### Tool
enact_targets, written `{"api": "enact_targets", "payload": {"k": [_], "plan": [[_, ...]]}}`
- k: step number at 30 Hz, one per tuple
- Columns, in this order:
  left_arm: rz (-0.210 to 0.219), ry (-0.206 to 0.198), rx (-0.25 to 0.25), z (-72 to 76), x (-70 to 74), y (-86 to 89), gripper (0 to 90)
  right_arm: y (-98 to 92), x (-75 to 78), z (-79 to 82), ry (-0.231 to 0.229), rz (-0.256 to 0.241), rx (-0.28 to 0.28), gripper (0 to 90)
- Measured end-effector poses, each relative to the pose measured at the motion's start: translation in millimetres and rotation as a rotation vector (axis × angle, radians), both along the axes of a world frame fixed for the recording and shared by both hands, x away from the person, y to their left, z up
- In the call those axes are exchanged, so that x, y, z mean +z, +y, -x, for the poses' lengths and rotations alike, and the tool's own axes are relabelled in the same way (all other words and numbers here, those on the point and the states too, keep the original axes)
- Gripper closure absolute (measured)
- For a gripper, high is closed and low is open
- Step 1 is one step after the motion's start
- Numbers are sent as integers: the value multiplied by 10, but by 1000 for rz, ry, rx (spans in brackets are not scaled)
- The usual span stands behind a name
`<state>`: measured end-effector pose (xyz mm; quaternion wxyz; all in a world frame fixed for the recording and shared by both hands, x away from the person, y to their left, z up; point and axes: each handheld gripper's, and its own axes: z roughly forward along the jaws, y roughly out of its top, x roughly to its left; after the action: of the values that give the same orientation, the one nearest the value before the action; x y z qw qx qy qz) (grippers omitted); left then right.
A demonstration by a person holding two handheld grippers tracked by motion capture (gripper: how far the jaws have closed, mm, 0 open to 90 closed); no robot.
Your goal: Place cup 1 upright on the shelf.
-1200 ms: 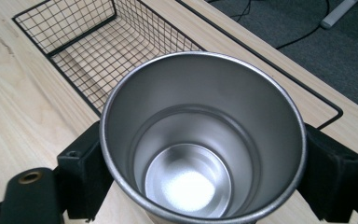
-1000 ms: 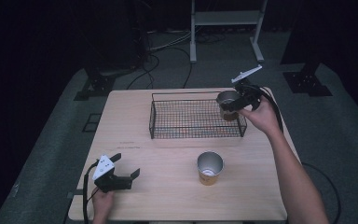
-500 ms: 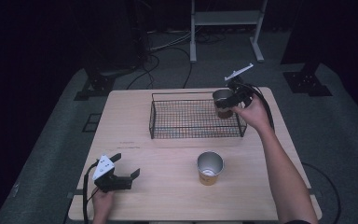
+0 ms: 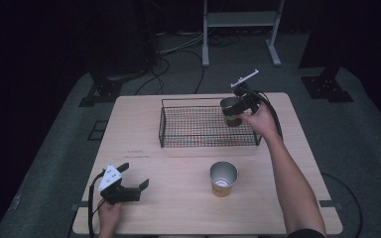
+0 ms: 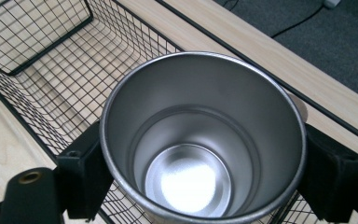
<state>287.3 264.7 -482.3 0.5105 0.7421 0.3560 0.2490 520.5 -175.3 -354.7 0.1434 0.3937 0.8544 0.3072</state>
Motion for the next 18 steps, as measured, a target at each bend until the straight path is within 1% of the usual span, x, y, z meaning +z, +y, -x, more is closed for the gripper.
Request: {"api": "enact_targets", "payload": {"k": [3, 5, 7, 12, 18], "plan": [[-1, -2, 0, 0, 0, 0, 0, 36, -31, -31, 3, 11, -3, 151], [-2, -1, -1, -1, 0, 1, 0, 55, -58, -49, 5, 5, -5, 152], [-4, -1, -1, 0, 1, 2, 0, 71, -88, -68, 16, -4, -11, 152], [1, 2, 0, 2, 0, 1, 0, 102, -183, -103, 19, -4, -23, 152], [-3, 1, -1, 6, 0, 1, 0, 139, -305, -142, 46, -15, -31, 152]]}}
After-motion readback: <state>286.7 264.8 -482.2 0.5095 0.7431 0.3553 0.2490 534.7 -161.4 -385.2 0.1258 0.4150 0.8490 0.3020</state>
